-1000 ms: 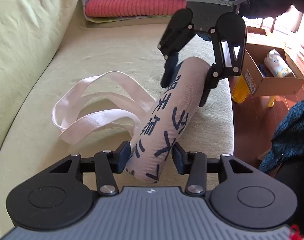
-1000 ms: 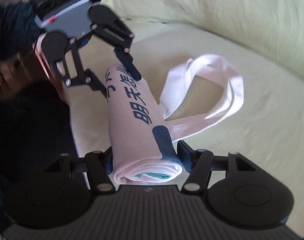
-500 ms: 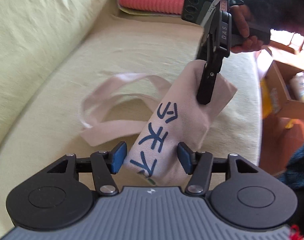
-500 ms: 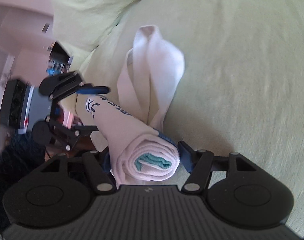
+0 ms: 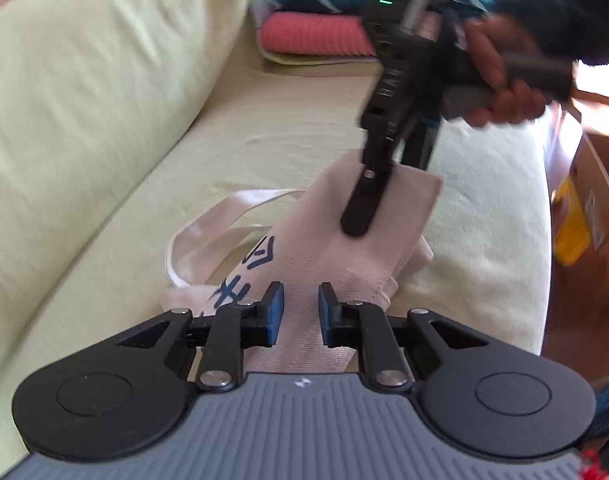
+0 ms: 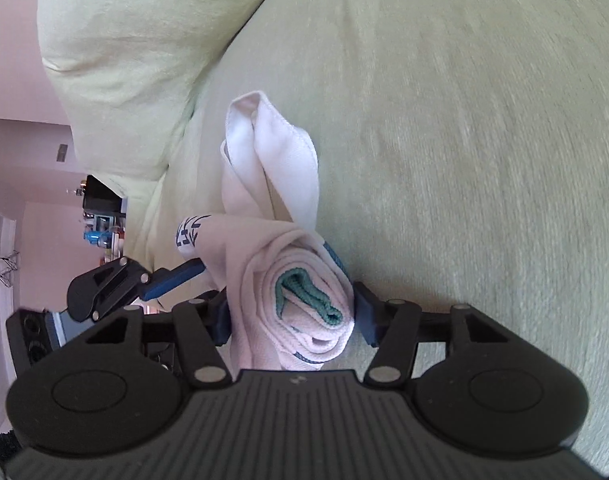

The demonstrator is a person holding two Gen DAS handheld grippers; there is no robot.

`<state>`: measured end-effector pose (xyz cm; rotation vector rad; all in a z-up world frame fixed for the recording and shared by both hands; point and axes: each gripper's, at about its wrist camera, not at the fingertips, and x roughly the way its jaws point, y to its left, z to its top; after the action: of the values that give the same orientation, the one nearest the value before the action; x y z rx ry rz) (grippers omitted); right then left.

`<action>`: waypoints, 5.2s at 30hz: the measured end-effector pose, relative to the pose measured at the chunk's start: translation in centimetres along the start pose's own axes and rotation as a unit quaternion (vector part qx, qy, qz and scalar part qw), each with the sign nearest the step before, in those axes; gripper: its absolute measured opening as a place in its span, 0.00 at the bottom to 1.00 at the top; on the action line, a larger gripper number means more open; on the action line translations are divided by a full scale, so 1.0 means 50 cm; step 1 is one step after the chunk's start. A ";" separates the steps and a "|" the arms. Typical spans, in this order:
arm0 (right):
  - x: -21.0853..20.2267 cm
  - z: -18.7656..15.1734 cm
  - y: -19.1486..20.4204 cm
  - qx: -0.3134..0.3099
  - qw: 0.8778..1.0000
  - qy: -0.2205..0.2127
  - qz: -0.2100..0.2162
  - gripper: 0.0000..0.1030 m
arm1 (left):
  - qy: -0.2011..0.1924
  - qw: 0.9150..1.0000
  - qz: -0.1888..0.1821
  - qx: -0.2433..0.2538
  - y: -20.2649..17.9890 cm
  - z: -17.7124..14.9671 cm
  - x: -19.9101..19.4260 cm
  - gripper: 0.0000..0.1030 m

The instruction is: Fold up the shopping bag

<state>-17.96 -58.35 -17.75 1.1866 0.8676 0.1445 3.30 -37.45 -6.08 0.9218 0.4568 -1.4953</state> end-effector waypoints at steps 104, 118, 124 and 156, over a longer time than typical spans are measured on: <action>0.229 -0.350 0.246 -0.814 0.423 0.017 -0.398 0.48 | 0.017 0.945 0.126 0.301 -0.141 -0.062 -0.037 0.06; 0.241 -0.306 0.236 -0.809 0.435 0.010 -0.395 0.49 | 0.030 0.916 0.119 0.383 -0.167 -0.119 -0.016 0.56; 0.244 -0.312 0.231 -0.806 0.442 -0.002 -0.394 0.49 | 0.007 0.892 0.143 0.429 -0.150 -0.153 0.055 0.50; -0.001 0.033 0.138 -0.180 0.983 0.023 -0.024 0.44 | 0.017 0.991 0.005 0.136 0.032 0.049 -0.002 0.28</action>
<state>-14.63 -56.81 -11.67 0.8269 0.8678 0.2780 4.18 -39.49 -4.18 1.1617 0.2746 -1.5587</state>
